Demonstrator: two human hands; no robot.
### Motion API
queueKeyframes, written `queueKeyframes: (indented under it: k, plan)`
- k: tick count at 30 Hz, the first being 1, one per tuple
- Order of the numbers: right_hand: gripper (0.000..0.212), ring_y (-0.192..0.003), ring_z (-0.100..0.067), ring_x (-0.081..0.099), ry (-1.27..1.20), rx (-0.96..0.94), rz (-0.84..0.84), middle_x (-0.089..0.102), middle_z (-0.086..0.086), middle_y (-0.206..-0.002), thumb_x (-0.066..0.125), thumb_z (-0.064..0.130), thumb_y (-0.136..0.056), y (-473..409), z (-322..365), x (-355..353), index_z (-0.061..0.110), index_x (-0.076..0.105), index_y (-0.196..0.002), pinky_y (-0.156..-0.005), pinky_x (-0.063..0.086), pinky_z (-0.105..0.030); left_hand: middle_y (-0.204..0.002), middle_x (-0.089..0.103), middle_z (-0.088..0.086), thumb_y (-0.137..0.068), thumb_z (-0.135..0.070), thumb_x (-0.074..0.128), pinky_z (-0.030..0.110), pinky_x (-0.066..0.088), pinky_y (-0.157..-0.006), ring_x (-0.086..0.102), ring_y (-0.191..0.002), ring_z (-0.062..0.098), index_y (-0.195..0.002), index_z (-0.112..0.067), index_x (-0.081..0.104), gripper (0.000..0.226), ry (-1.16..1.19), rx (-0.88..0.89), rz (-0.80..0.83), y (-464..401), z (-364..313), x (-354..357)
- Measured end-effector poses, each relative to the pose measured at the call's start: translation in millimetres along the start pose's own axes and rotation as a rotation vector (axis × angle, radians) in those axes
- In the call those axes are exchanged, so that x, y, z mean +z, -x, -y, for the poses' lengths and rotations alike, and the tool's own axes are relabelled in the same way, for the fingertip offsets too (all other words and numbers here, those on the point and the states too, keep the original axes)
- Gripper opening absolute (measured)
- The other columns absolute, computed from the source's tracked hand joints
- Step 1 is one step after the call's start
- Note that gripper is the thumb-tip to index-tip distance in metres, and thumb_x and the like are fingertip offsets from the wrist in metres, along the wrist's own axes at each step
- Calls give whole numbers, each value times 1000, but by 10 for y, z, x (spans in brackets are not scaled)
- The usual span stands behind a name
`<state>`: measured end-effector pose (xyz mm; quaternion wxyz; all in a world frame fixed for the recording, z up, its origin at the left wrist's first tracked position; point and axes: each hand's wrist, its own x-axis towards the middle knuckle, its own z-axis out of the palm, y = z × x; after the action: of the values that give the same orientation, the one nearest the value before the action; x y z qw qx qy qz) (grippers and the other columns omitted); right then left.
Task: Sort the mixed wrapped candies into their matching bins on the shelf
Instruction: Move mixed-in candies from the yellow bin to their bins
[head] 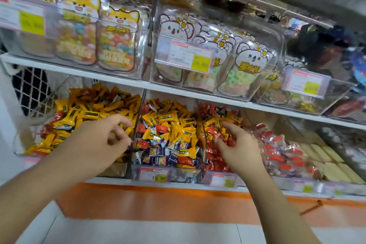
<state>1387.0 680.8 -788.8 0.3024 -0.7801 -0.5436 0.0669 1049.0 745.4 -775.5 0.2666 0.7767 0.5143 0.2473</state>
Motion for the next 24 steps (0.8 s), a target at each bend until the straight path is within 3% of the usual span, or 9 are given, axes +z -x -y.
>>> queueKeyframes:
  k: [3, 7, 11, 15, 18, 22, 24]
  plan:
    - [46, -125, -12, 59, -7, -56, -30, 66, 11, -134, 73, 30, -93, 1, 121, 5, 28, 61, -138, -96, 41, -21, -91, 66, -38, -94, -29, 69, 24, 54, -70, 61, -86, -15, -111, -42, 61, 23, 2, -30, -20, 37, 114, -58]
    - [36, -113, -5, 58, -16, -180, -18, 66, 12, -125, 70, 26, -94, 68, 484, 142, 23, 65, -130, -92, 40, -20, -90, 67, -31, -92, -26, 72, 33, 57, -75, 63, -83, -9, -101, -40, 64, 19, 7, -113, -77, 117, 363, -200]
    - [26, -101, -4, 58, -67, -318, 72, 65, 14, -115, 70, 27, -94, 183, 981, 401, 25, 67, -120, -86, 48, -23, -90, 69, -18, -89, -26, 76, 39, 59, -79, 67, -85, 0, -99, -38, 68, 17, 35, -172, -167, 201, 646, -396]
    - [19, -103, 1, 56, -111, -450, 188, 61, 22, -111, 68, 30, -95, 252, 1432, 709, 33, 65, -113, -90, 46, -16, -97, 69, -16, -86, -27, 81, 32, 56, -84, 66, -89, 1, -105, -35, 70, 24, 31, -229, -207, 303, 932, -540]
    - [21, -104, 4, 54, -146, -513, 240, 58, 26, -111, 68, 31, -96, 288, 1727, 974, 37, 62, -116, -88, 39, -8, -96, 65, -19, -86, -26, 82, 27, 51, -81, 64, -92, 4, -108, -33, 67, 27, -50, -286, -223, 356, 1117, -658]
    - [30, -105, 3, 51, -165, -599, 314, 58, 19, -115, 68, 29, -97, 313, 2086, 1377, 27, 63, -127, -91, 41, -8, -91, 63, -18, -87, -20, 79, 26, 49, -75, 62, -88, 3, -109, -33, 67, 29, -71, -310, -251, 351, 1280, -721]
    - [38, -115, -1, 51, -131, -617, 363, 57, 15, -125, 65, 30, -99, 261, 2273, 1604, 28, 57, -136, -99, 44, -16, -91, 61, -20, -87, -21, 76, 24, 48, -73, 60, -86, 0, -114, -34, 68, 31, -86, -311, -244, 337, 1314, -723]
